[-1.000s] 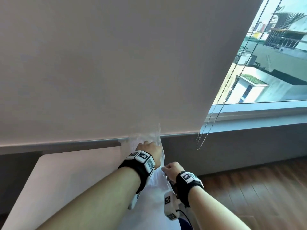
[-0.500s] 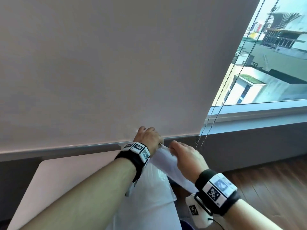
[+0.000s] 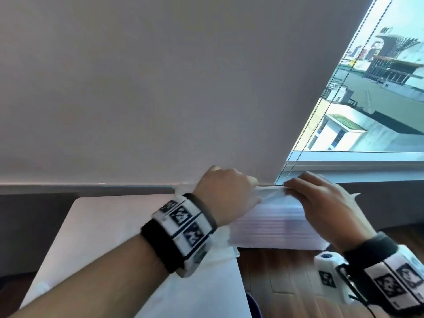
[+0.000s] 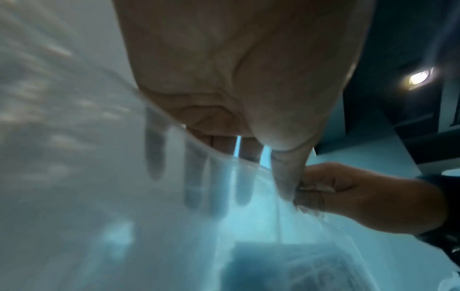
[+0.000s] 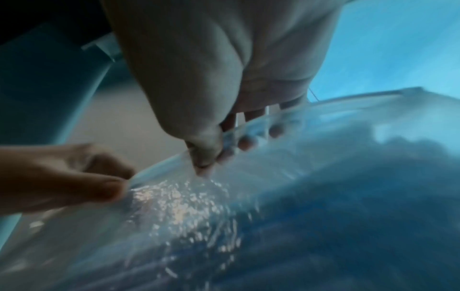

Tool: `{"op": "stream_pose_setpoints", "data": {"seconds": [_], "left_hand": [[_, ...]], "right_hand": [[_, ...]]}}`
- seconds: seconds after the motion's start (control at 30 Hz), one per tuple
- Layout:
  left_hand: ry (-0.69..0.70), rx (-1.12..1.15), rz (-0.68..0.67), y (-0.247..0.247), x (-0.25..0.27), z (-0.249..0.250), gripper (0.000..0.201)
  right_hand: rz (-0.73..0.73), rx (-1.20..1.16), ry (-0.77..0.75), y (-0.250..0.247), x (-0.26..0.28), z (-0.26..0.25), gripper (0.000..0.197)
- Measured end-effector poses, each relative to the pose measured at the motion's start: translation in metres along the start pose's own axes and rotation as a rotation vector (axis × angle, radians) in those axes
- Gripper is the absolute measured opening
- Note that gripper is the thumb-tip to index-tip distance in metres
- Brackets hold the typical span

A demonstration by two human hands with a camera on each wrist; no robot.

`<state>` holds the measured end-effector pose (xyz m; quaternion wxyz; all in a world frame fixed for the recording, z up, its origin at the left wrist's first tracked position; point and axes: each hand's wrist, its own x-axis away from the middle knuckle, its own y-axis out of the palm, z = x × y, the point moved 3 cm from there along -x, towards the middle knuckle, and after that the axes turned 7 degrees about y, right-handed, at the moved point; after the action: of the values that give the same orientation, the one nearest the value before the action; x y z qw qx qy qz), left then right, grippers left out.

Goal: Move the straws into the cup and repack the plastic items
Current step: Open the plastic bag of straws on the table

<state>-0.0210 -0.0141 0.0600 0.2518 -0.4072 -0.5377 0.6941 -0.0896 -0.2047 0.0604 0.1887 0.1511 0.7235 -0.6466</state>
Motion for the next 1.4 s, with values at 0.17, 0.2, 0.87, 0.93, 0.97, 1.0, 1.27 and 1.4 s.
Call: {"op": "stream_pose_setpoints", "data": {"seconds": [0.17, 0.2, 0.87, 0.93, 0.97, 1.0, 1.27, 1.4], "left_hand": [[-0.082, 0.104, 0.158, -0.056, 0.102, -0.011, 0.049], [-0.115, 0.140, 0.191, -0.066, 0.125, -0.017, 0.044], [-0.727, 0.553, 0.375, 0.022, 0.370, -0.051, 0.009], [-0.794, 0.504, 0.359, 0.042, 0.383, -0.052, 0.011], [-0.834, 0.489, 0.353, 0.052, 0.392, -0.051, 0.012], [-0.860, 0.479, 0.341, 0.061, 0.398, -0.051, 0.014], [-0.860, 0.483, 0.284, 0.105, 0.434, -0.044, 0.006], [-0.872, 0.429, 0.334, 0.109, 0.440, -0.040, 0.002]], "right_hand": [[0.035, -0.176, -0.043, -0.033, 0.014, -0.025, 0.015], [0.026, -0.203, -0.054, -0.033, 0.017, -0.034, 0.015], [-0.385, -0.359, -0.184, 0.116, 0.115, -0.156, 0.024], [-0.426, -0.344, -0.192, 0.135, 0.126, -0.159, 0.024], [-0.449, -0.338, -0.188, 0.145, 0.133, -0.161, 0.022], [-0.459, -0.336, -0.186, 0.152, 0.137, -0.163, 0.021], [-0.416, -0.260, -0.129, 0.196, 0.163, -0.177, 0.014], [-0.319, -0.213, -0.111, 0.202, 0.176, -0.190, 0.021]]}}
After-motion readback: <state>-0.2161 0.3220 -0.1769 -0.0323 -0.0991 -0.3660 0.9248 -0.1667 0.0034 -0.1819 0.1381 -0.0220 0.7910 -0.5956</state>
